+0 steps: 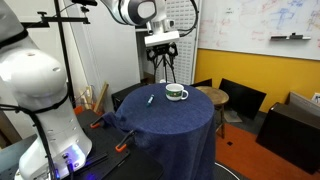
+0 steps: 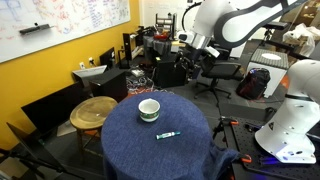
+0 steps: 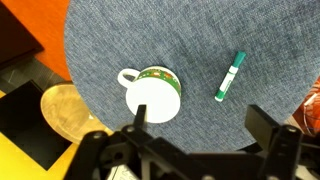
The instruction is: Pick up the marker and put it in the cup
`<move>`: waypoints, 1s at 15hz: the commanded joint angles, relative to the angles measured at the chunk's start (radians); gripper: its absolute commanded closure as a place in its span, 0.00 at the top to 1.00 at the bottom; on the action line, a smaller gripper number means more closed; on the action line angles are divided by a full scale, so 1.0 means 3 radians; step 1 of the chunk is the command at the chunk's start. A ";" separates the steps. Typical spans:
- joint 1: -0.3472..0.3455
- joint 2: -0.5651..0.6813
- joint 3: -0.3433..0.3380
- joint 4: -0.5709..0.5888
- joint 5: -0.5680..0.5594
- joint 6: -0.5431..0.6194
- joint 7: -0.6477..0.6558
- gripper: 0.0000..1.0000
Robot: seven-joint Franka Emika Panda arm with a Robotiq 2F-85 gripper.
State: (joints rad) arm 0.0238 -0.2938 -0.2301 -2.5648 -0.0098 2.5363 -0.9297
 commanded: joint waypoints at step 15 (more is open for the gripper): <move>0.0224 0.1053 0.0506 0.0199 0.0955 0.0702 -0.0251 1.00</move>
State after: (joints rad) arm 0.1072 -0.0504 -0.1220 -2.5470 0.2558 2.7161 -1.0135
